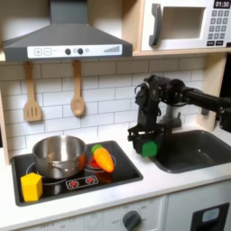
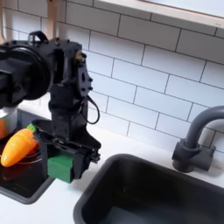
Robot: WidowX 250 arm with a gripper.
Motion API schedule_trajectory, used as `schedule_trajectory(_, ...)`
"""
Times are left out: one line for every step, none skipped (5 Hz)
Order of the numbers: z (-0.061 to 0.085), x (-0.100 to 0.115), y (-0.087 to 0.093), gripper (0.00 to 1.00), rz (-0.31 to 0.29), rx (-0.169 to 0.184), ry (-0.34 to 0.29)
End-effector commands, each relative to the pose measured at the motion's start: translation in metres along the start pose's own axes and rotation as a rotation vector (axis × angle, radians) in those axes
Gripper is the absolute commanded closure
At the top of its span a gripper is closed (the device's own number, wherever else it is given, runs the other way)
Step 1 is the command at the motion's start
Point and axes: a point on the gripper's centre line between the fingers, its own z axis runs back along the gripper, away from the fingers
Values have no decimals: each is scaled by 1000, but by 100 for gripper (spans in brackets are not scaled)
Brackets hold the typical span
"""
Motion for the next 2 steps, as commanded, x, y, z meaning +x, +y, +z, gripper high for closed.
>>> schedule_trajectory(-7, 5, 0, 100, -5, 18, 5)
schedule_trajectory(-9, 8, 1, 100, -16, 30, 4)
